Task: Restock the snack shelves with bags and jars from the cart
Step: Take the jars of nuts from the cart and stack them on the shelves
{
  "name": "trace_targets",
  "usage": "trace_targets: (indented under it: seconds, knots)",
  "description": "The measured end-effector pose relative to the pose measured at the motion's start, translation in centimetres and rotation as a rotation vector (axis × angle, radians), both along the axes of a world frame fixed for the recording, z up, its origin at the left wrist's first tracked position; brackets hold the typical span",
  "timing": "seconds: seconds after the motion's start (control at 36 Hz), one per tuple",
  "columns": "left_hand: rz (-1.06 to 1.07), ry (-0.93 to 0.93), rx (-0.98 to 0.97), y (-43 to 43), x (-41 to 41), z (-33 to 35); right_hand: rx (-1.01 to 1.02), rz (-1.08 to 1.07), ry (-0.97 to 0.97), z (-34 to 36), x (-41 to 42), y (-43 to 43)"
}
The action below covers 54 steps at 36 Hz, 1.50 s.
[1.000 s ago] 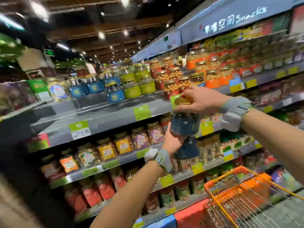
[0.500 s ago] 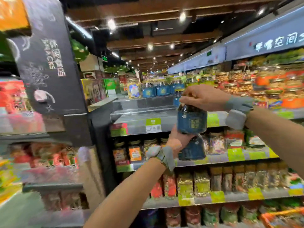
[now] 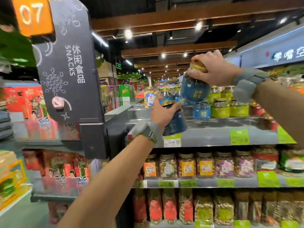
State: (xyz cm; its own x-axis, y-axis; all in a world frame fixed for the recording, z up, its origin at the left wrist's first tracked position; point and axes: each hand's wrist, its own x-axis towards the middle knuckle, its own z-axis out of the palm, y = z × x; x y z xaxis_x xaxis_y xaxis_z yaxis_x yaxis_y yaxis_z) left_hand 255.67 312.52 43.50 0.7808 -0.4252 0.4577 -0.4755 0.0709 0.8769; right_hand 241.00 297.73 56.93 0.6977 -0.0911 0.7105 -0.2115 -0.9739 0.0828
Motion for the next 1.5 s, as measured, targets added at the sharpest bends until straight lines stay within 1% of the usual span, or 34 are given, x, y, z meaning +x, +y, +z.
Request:
trace_targets:
  seconds: [0.06, 0.14, 0.33, 0.44, 0.58, 0.72, 0.86, 1.14, 1.28, 1.33, 1.36, 1.42, 1.44, 1.5]
  knots:
    - [0.042, -0.072, -0.048, -0.2, 1.1, 1.0, -0.032, -0.06, 0.026, 1.3, 1.5, -1.3]
    - [0.071, -0.095, -0.106, -0.8, 2.6, 2.1, -0.062, -0.041, 0.117, 1.7, 4.5, -3.4]
    - [0.126, -0.123, -0.091, -4.5, 5.6, 2.6, -0.057, 0.005, 0.285, -1.5, 12.5, -9.7]
    - [0.141, -0.093, -0.078, -6.2, 7.0, 2.4, -0.078, 0.014, 0.388, -3.5, 15.9, -12.3]
    - [0.2, -0.144, -0.062, -7.9, 8.3, 2.1, -0.135, 0.017, 0.442, -5.4, 19.4, -14.3]
    - [0.226, -0.179, -0.03, -9.0, 9.3, 2.0, -0.111, -0.014, 0.444, -6.9, 21.9, -16.2]
    - [0.221, -0.174, -0.039, -9.7, 10.5, 1.7, -0.091, -0.018, 0.503, -8.8, 24.0, -18.0]
    - [0.195, -0.137, -0.043, -10.5, 13.2, 1.5, 0.036, -0.057, 0.515, -10.1, 24.6, -18.4]
    - [0.155, -0.138, -0.055, -10.8, 14.2, 1.3, -0.019, -0.121, 0.483, -9.9, 24.2, -18.1]
    - [0.127, -0.13, -0.052, -10.8, 14.4, 1.2, 0.024, -0.062, 0.396, -9.0, 23.6, -17.4]
    - [0.111, -0.13, -0.052, -10.7, 14.6, 1.2, 0.073, 0.019, 0.31, -8.2, 23.4, -16.7]
    - [0.064, -0.133, -0.035, -10.5, 14.8, 1.3, 0.282, 0.23, 0.159, -6.4, 22.4, -14.7]
    - [0.045, -0.138, -0.027, -10.5, 14.9, 1.3, 0.387, 0.324, 0.147, -5.5, 21.9, -13.6]
    - [0.013, -0.166, -0.015, -10.5, 15.0, 1.3, 0.502, 0.443, 0.237, -4.0, 21.2, -11.6]
